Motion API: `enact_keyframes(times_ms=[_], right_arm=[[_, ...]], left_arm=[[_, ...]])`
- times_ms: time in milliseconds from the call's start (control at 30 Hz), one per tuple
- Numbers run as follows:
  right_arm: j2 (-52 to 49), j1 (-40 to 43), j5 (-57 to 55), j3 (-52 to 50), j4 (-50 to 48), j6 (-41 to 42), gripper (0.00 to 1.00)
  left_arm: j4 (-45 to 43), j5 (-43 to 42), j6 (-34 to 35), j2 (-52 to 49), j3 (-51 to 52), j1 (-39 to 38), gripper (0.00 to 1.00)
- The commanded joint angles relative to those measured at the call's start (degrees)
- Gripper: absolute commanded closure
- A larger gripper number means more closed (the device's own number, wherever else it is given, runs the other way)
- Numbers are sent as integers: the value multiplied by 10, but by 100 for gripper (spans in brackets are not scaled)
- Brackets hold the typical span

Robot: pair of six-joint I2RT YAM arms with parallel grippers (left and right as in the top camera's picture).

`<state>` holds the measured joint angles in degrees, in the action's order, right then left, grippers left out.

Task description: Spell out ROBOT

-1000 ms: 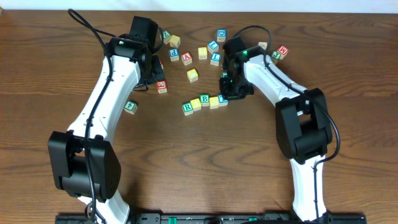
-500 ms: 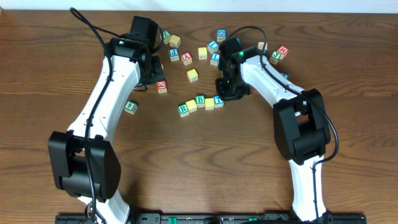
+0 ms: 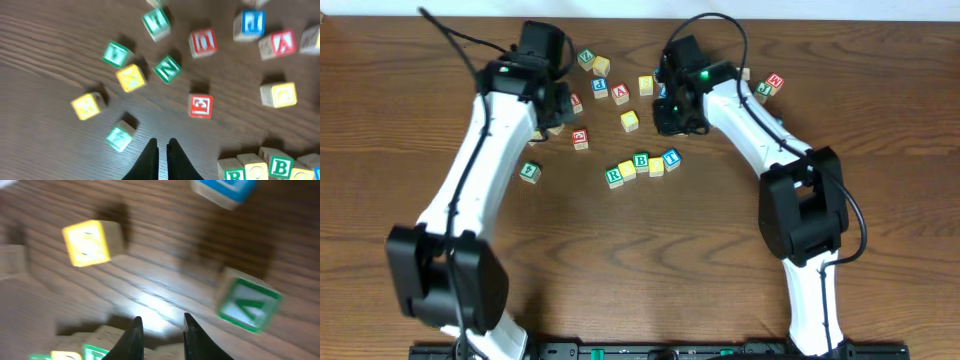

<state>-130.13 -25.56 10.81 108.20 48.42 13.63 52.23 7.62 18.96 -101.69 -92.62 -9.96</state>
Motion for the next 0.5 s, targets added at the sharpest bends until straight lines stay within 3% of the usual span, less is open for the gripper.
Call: enact_keyframes(times_ms=[0,467], right_arm=[[-4,-23,9,7,-12,16,78],[-40,-56,10,5,-32,22,83]], left_arm=[[-1,21,-11,44,-1,18,92],[10,21,-7,51,-1,54,92]])
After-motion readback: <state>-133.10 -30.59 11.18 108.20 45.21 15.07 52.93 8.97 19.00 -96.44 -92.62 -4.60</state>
